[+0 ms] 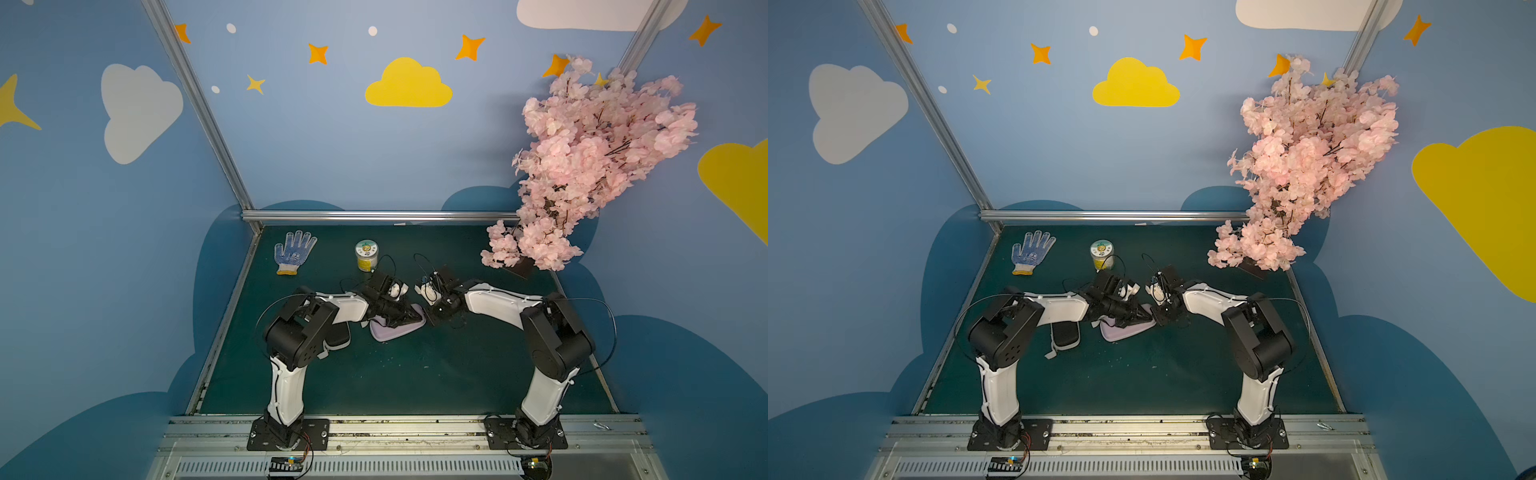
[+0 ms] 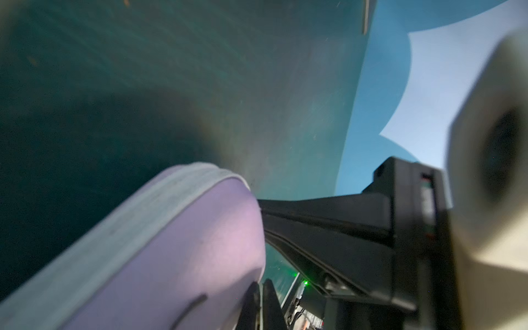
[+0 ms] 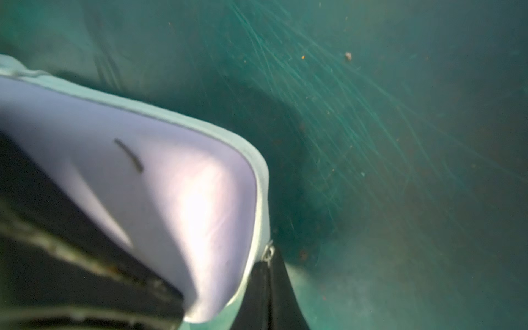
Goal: Put umbrellas into zippered umbrella sleeves
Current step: Adjust the umbrella sleeve.
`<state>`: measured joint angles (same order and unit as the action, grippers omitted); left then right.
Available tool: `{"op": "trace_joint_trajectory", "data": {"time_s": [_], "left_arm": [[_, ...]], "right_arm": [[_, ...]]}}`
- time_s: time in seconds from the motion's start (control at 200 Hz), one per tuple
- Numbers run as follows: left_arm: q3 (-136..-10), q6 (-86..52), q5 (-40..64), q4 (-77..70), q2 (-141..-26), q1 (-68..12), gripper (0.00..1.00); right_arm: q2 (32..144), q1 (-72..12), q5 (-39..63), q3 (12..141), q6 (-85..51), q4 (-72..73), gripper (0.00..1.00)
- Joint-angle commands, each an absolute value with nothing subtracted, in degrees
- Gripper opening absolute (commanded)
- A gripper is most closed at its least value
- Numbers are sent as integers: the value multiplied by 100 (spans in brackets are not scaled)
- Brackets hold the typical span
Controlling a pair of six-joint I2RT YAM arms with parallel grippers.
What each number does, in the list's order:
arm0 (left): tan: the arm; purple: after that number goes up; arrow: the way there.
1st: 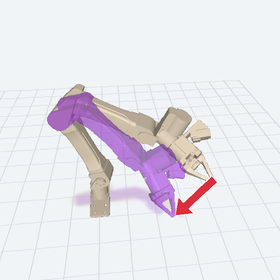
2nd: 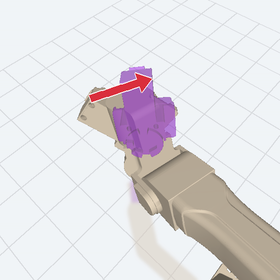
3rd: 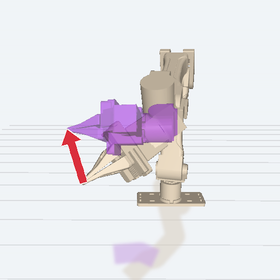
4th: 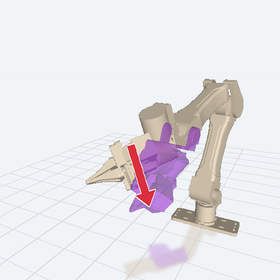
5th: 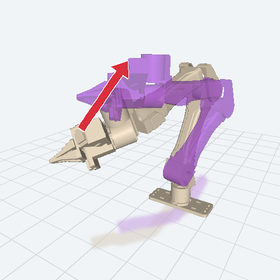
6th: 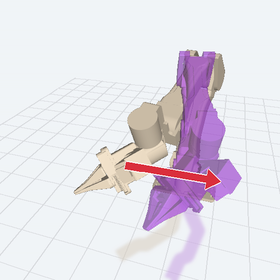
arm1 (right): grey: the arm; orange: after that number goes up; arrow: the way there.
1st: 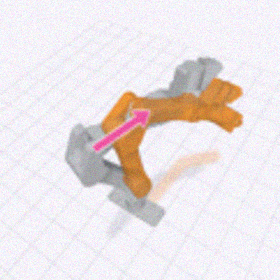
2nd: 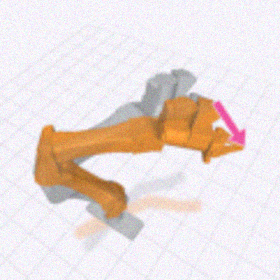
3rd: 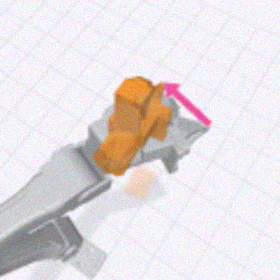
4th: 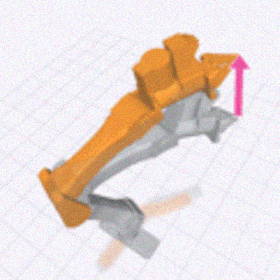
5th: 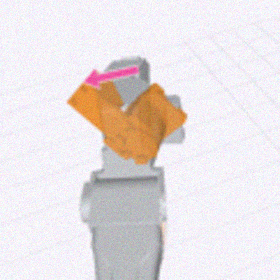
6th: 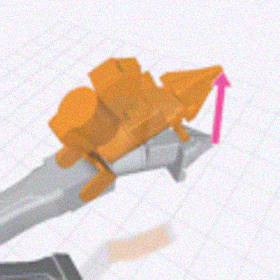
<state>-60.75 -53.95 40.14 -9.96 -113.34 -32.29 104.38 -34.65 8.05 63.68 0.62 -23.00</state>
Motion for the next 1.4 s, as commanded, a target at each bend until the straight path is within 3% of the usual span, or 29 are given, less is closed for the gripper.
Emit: {"op": "trace_joint_trajectory", "data": {"time_s": [0.0,0.315,0.651,0.916,1.056,1.397], "left_arm": [[-5679,-5490,3454,-1002,-11719,-2895,7],[-5443,-5699,3093,-1371,-12022,-2933,6],[-5109,-6061,2747,-1890,-12200,-3301,6],[-5097,-6434,2598,-2226,-12227,-3493,6],[-5003,-6467,2696,-2052,-11690,-3395,8],[-5275,-4891,3235,4,-9863,-2417,22]], "right_arm": [[10128,-3489,771,6231,-45,-2333,0],[9755,-3928,188,5876,-509,-2557,0],[9558,-4772,534,5936,-1175,-2707,0],[9701,-4896,554,6073,-1987,-2144,0],[9830,-4862,376,6220,-2008,-2283,0],[9682,-4013,-395,6051,-818,-2813,0]]}}
